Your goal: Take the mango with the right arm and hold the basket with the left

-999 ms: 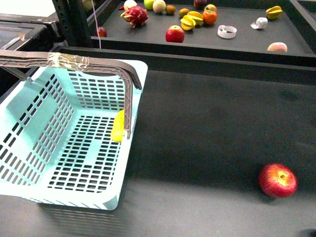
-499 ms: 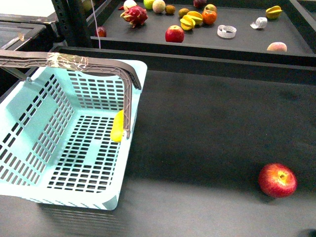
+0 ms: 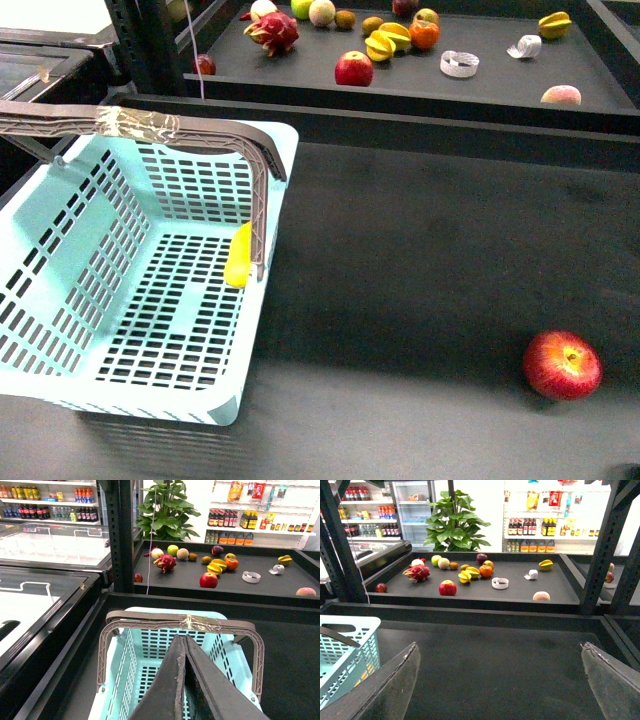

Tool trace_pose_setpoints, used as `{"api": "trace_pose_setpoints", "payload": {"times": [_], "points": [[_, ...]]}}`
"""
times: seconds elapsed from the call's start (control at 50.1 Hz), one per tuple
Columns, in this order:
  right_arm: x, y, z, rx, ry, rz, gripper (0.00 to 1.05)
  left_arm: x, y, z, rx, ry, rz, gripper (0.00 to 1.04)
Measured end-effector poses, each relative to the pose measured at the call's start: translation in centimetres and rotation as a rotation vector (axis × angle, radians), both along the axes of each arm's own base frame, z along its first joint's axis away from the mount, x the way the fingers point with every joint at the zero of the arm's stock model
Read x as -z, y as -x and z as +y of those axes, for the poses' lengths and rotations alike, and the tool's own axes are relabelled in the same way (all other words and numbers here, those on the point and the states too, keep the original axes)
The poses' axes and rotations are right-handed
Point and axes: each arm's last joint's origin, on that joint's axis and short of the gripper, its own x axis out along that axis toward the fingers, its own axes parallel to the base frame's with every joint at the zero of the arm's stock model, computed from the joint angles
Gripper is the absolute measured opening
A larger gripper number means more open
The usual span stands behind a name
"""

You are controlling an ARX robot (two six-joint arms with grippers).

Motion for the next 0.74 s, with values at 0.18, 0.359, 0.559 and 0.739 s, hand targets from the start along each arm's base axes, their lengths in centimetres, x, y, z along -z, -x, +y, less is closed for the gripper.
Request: {"api": "trace_pose_setpoints", "payload": {"times": [0.18, 0.359, 0.559, 0.739], "points": [[0.0, 0.0, 0.0, 0.0, 0.0, 0.0, 0.96, 0.0, 0.5, 0.0, 0.0, 0.0, -0.003, 0.04], [0.0, 0.0, 0.0, 0.0, 0.0, 0.0, 0.96, 0.0, 0.9, 0.0, 0.0, 0.0, -0.002, 0.04], [0.0, 0.0, 0.0, 0.0, 0.0, 0.0, 0.96, 0.4, 1.8, 0.0, 0.001, -0.001, 0.028, 0.04], [0.0, 0.0, 0.0, 0.0, 0.0, 0.0, 0.96, 0.3, 2.3, 0.0, 0.0, -0.001, 0.006, 0.04]]}}
